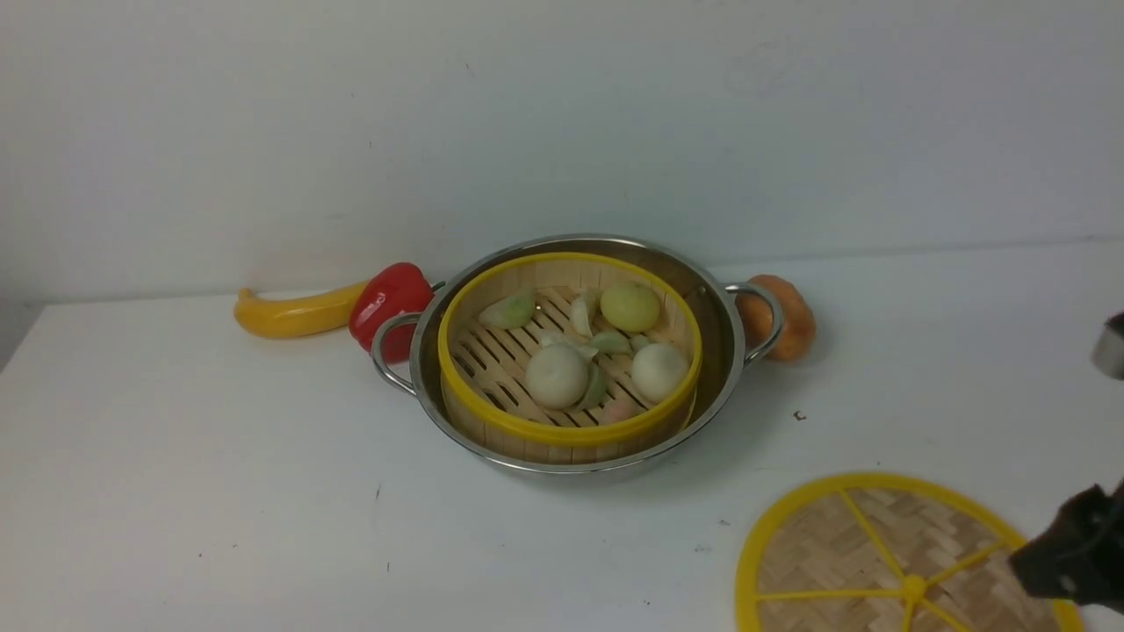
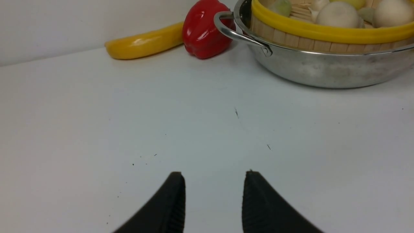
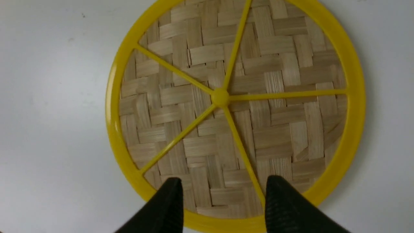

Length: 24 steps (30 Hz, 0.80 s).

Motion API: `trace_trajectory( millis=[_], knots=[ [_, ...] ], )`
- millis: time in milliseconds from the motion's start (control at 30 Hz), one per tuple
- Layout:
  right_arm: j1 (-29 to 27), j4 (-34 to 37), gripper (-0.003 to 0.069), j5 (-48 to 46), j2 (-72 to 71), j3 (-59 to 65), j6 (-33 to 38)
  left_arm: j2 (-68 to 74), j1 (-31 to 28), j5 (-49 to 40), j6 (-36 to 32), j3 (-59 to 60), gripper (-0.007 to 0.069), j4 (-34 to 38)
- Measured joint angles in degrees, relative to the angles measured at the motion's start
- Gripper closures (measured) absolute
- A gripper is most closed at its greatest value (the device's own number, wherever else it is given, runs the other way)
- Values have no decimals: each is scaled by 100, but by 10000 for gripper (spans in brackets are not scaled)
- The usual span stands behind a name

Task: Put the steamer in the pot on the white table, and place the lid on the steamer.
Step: 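Move the gripper down to the bamboo steamer lid and grasp its center knob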

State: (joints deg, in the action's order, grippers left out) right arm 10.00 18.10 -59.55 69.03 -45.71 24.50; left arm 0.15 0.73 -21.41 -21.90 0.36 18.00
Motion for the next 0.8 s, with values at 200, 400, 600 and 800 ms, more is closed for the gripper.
trace_trajectory(
  millis=[200, 400, 600, 800],
  knots=[
    [730, -718, 302, 186, 1010, -396, -444, 0, 0, 0, 0, 0, 384, 0],
    [968, -1086, 302, 444, 1984, -713, -745, 0, 0, 0, 0, 0, 384, 0],
    [1000, -1127, 302, 519, 2503, -859, -764, 0, 0, 0, 0, 0, 384, 0],
    [1062, -1126, 300, 606, 2734, -865, -700, 0, 0, 0, 0, 0, 384, 0]
  ],
)
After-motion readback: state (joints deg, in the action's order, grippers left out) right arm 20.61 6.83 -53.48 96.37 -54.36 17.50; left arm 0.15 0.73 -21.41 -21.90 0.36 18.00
